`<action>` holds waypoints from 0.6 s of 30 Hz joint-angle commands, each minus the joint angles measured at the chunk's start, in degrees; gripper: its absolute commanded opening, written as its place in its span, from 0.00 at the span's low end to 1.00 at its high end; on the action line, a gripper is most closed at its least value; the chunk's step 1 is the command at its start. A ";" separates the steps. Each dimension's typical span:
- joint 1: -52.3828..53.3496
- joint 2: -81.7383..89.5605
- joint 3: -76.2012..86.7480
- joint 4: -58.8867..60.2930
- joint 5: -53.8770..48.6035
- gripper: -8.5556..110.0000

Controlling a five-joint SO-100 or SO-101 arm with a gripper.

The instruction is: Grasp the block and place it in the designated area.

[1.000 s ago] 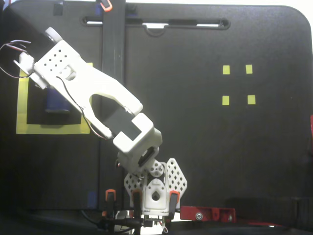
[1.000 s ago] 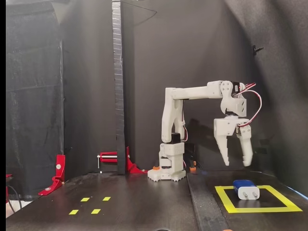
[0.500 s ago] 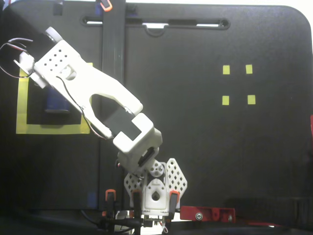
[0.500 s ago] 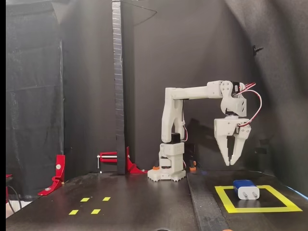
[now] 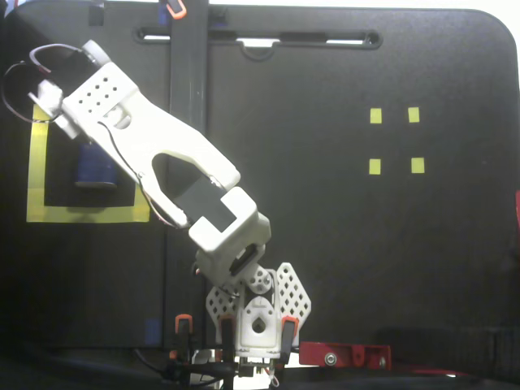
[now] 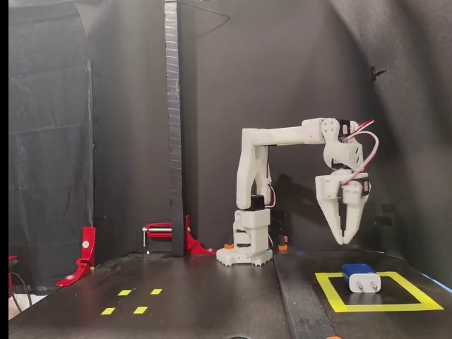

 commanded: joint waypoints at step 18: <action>4.22 2.64 0.44 -0.53 4.22 0.07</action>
